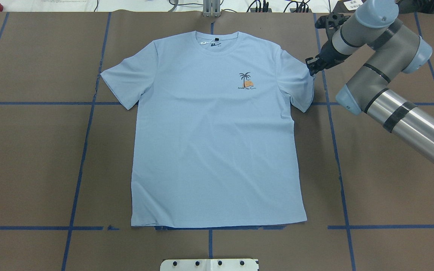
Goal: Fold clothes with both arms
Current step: 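Fold the sleeve with the right gripper inward across the shirt body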
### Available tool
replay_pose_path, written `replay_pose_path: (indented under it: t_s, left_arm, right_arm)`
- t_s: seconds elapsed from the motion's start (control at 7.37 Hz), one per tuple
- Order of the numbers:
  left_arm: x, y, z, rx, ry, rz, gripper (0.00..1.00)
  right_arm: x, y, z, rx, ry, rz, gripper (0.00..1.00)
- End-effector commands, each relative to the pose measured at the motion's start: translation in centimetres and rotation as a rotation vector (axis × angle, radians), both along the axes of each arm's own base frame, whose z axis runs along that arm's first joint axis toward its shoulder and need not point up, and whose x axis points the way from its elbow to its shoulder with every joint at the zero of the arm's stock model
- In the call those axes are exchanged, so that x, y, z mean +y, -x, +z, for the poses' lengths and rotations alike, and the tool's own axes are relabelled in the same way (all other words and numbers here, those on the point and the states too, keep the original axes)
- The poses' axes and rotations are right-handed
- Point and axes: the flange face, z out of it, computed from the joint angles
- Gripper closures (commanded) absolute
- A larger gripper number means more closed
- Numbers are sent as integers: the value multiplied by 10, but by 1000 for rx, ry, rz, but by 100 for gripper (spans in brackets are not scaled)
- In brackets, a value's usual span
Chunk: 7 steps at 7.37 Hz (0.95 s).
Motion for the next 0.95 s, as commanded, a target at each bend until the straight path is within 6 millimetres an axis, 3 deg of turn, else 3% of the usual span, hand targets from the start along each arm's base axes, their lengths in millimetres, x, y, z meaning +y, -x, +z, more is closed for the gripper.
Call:
replay_pose_path:
  t_s: [0.0, 0.27, 0.41, 0.54, 0.68, 0.81]
  left_arm:
    - [0, 0, 0, 1, 0, 1, 1]
    - [-1, 0, -2, 0, -2, 1, 1]
    - [-2, 1, -3, 0, -1, -2, 1]
    - [-4, 1, -6, 0, -3, -2, 1]
    - [-5, 0, -9, 1, -7, -2, 1]
    - [-7, 0, -12, 2, -11, -2, 1]
  right_arm:
    - [26, 47, -57, -49, -76, -59, 100]
    - [33, 122, -107, 10, -164, 1, 100]
    - [0, 159, -140, 48, -138, 56, 100]
    - [-27, 178, -156, 104, -133, 100, 100]
    - [-30, 178, -154, 118, -139, 120, 100]
    - [-29, 179, -154, 117, -143, 119, 12]
